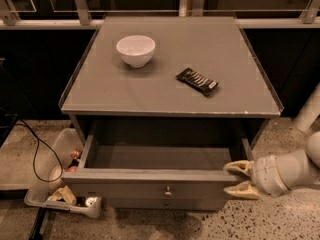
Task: Open top drawer
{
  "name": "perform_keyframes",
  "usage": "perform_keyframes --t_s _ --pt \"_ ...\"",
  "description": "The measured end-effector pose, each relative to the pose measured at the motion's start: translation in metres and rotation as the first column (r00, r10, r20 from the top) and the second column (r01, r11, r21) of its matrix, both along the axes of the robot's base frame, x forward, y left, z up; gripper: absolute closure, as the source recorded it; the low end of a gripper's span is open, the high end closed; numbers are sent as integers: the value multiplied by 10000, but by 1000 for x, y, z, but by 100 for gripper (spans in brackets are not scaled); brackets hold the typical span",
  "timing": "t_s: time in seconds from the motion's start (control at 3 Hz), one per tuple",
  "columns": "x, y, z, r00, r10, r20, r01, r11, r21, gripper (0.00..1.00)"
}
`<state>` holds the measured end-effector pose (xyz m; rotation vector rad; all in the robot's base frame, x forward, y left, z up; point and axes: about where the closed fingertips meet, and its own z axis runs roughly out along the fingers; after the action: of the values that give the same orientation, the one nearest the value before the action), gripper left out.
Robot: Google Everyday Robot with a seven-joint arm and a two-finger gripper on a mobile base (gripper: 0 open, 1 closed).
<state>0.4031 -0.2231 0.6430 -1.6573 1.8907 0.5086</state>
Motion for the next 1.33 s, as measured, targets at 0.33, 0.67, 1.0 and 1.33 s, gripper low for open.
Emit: perform_keyframes --t_s 0.33,0.67,1.0,1.33 --pt "1 1 5 10000 4 0 -4 10000 3 89" --pt "-15 9 12 9996 266 13 -266 9994 207 100" --pt "-18 9 13 9994 338 14 -338 9991 260 100" --pt "-18 9 13 9994 339 14 -339 9991 260 81"
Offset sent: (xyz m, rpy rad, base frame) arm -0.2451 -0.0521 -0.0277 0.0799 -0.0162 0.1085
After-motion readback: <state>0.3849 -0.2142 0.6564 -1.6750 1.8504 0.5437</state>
